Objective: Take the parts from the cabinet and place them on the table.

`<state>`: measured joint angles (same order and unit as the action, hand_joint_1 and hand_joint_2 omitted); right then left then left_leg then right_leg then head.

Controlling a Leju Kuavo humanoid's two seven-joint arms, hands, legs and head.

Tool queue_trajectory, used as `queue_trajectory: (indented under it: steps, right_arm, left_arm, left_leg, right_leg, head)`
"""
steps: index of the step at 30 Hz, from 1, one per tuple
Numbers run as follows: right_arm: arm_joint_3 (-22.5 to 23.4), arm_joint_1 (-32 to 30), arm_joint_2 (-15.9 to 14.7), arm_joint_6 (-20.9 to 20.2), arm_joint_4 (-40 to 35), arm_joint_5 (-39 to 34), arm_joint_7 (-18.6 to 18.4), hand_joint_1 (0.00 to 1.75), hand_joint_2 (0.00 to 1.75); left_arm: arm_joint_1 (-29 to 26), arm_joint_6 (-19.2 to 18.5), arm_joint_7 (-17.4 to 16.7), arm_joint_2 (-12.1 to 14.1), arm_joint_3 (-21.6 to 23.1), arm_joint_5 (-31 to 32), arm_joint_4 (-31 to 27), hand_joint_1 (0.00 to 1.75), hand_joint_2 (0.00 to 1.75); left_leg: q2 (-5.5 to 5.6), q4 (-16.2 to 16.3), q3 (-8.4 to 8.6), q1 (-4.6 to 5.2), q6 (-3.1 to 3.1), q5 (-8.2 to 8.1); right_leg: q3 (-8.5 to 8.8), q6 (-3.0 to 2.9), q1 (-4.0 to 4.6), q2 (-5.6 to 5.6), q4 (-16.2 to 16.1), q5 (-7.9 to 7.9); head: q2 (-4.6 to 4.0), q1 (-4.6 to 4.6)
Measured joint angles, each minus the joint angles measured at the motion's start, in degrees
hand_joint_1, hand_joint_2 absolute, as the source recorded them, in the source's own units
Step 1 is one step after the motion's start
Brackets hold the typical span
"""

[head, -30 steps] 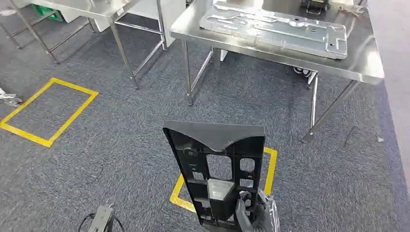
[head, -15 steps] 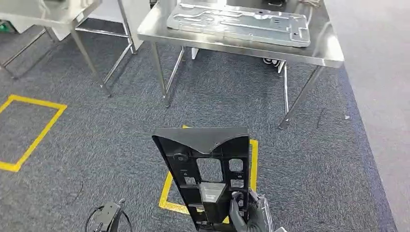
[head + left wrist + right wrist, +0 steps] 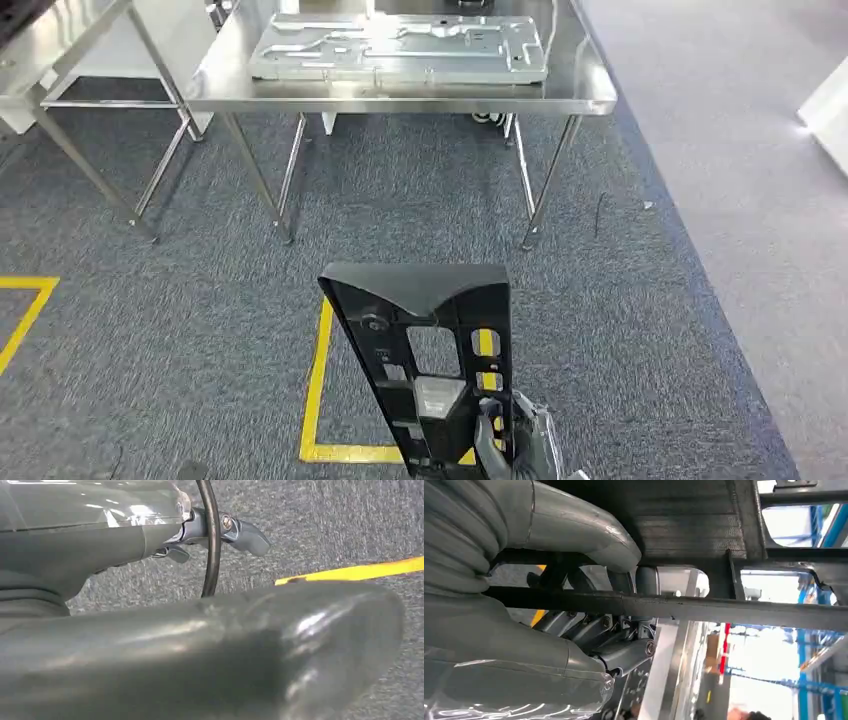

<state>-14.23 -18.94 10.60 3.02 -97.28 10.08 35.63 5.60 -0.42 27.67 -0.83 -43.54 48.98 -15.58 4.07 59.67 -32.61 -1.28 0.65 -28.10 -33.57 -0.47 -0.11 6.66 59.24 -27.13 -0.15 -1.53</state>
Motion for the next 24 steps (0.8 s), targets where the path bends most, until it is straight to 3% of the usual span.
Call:
queue_trajectory:
  steps: [3,4,5,6,8,9,10,11,12,13,14,15,18,19,20,21,23,24]
  right_arm:
    - [-0.09,-0.16,-0.07,0.35,0.04,-0.09,-0.02,1.75,1.75]
    - [-0.09,-0.14,-0.13,0.46,0.04,-0.09,-0.02,1.75,1.75]
    - [-0.18,-0.02,-0.18,0.46,0.02,-0.09,0.02,1.75,1.75]
    - [-0.22,0.22,-0.28,0.44,0.07,-0.09,0.02,1.75,1.75]
    - [-0.30,0.31,-0.31,0.46,0.20,-0.09,0.02,1.75,1.75]
    - [-0.33,0.28,-0.35,0.46,0.31,-0.09,0.00,1.75,1.75]
    - [-0.35,0.28,-0.44,0.50,0.42,-0.09,-0.07,1.75,1.75]
    - [-0.42,0.29,-0.52,0.74,0.48,-0.09,-0.07,1.75,1.75]
    - [-0.65,0.30,-0.57,1.09,0.48,-0.09,-0.07,1.75,1.75]
    - [-0.81,0.33,-0.61,1.27,0.46,-0.09,-0.07,1.75,1.75]
    - [-0.87,0.45,-0.63,1.35,0.46,-0.09,-0.04,1.75,1.75]
    - [-0.92,0.53,-0.68,1.61,0.48,-0.07,-0.07,1.75,1.75]
    - [-1.14,0.36,-0.74,4.46,0.44,1.12,-0.64,1.75,1.75]
    - [-1.14,0.21,-0.74,4.87,0.33,1.27,-0.96,1.75,1.75]
    - [-1.18,-0.08,-0.77,5.29,0.26,1.40,-1.05,1.75,1.75]
    - [-1.27,0.08,-0.79,5.44,0.28,1.49,-1.13,1.75,1.75]
    - [-1.73,0.24,-0.79,5.95,0.31,1.93,-1.31,1.75,1.75]
    - [-1.92,0.06,-0.83,6.51,0.33,2.27,-1.40,1.75,1.75]
  left_arm:
    - [-0.23,-0.59,0.04,0.02,-1.14,-0.94,0.09,0.00,0.00]
    - [-0.04,-0.59,-0.26,-0.24,-1.57,-1.44,0.11,0.00,0.00]
    - [0.04,-0.59,-0.40,-0.22,-2.21,-1.68,0.11,0.00,0.00]
    - [-0.03,-0.59,-0.44,-0.22,-2.75,-1.86,0.11,0.00,0.00]
    - [-0.29,-0.59,-0.77,-0.24,-3.56,-2.16,0.15,0.00,0.00]
    - [-0.30,-0.66,-0.90,-0.24,-3.82,-2.21,0.20,0.00,0.00]
    - [-0.25,-0.74,-1.07,-0.26,-4.09,-2.29,0.20,0.00,0.00]
    - [-0.17,-0.98,-1.38,-0.35,-4.48,-2.69,0.22,0.00,0.00]
    - [-0.10,-1.35,-1.55,-0.50,-5.06,-3.25,0.22,0.00,0.00]
    - [-0.07,-1.53,-1.79,-0.70,-5.52,-3.67,0.22,0.00,0.00]
    - [-0.08,-1.53,-1.97,-0.88,-6.01,-4.07,0.24,0.00,0.00]
    - [-0.09,-1.51,-2.12,-1.01,-6.55,-4.28,0.35,0.00,0.00]
    - [-0.19,-1.20,-2.43,-1.25,-7.61,-4.39,0.59,0.00,0.00]
    - [-0.13,-0.87,-2.41,-1.36,-7.82,-4.37,0.59,0.00,0.00]
    - [-0.18,-0.43,-2.38,-1.36,-7.89,-4.22,0.61,0.00,0.00]
    - [-0.28,-0.13,-2.38,-1.36,-8.06,-4.06,0.63,0.00,0.00]
    - [-0.83,0.35,-2.36,-1.22,-8.57,-3.91,0.70,0.00,0.00]
    - [-1.19,0.50,-2.32,-1.22,-8.87,-3.71,0.76,0.00,0.00]
  left_leg:
    - [-1.45,-0.27,0.20,0.18,-1.09,0.30]
    - [-2.32,-0.78,0.38,-0.30,-1.64,0.66]
    - [-2.81,-0.97,0.53,-0.28,-2.15,0.67]
    - [-3.54,-1.02,0.56,-0.16,-2.31,0.64]
    - [-5.17,-1.02,0.55,0.09,-2.45,0.45]
    - [-5.96,-1.01,0.55,0.12,-2.42,0.38]
    - [-6.68,-1.01,0.64,0.13,-2.35,0.29]
    - [-7.30,-1.01,0.78,0.15,-2.28,0.17]
    - [-7.96,-1.01,1.05,0.21,-2.20,0.01]
    - [-8.51,-1.01,1.37,0.25,-2.02,-0.18]
    - [-9.09,-1.01,1.71,0.31,-1.78,-0.39]
    - [-9.51,-1.01,1.84,0.68,-1.30,-0.71]
    - [-10.77,-1.76,2.66,0.41,-0.37,-1.11]
    - [-11.00,-2.10,3.00,0.74,0.12,-1.29]
    - [-8.20,-0.91,3.03,0.30,0.39,-1.53]
    - [-5.78,2.01,1.64,0.19,0.49,-3.24]
    - [-4.68,10.64,-3.09,0.19,0.55,-7.08]
    - [-4.59,14.25,-5.28,0.19,0.58,-8.05]
  right_leg:
    - [-0.36,1.13,-0.16,1.32,-0.54,0.43]
    - [-0.25,1.25,-0.21,0.70,-0.19,0.12]
    - [-1.03,1.55,0.18,-2.65,1.59,-1.18]
    - [-3.01,1.90,0.08,-4.69,5.36,-3.43]
    - [-7.74,2.33,-0.25,-6.22,14.45,-7.35]
    - [-9.24,2.41,-0.30,-6.39,17.13,-7.79]
    - [-9.22,2.43,-0.31,-6.46,16.85,-6.83]
    - [-7.93,2.32,-0.29,-6.60,14.11,-4.86]
    - [-5.24,2.03,-0.21,-6.99,9.15,-2.23]
    - [-2.16,1.55,0.00,-8.09,3.62,0.02]
    - [-0.02,0.70,0.55,-10.74,-0.87,0.32]
    - [0.12,0.49,0.71,-10.73,-0.95,0.36]
    - [0.04,-0.34,0.94,-9.10,-1.08,-0.11]
    - [0.93,-0.88,0.39,-8.54,-2.01,0.27]
    - [1.48,-0.78,0.16,-8.33,-2.74,0.68]
    - [1.87,-1.05,0.08,-8.11,-3.00,0.52]
    - [2.18,-1.53,0.16,-7.47,-2.85,0.13]
    - [2.47,-1.62,0.29,-7.01,-2.80,-0.19]
  head:
    - [0.00,0.00]
    - [0.00,-0.02]
    - [0.00,0.04]
    - [0.00,0.02]
    - [0.00,0.02]
    - [0.00,0.00]
    - [0.00,0.02]
    - [0.00,0.00]
    - [0.00,0.00]
    - [0.00,0.00]
    - [0.00,0.00]
    - [0.00,0.00]
    - [0.00,-0.02]
    - [0.00,-0.02]
    - [0.00,0.00]
    - [0.00,-0.02]
    - [0.00,-0.02]
    - [0.00,-0.02]
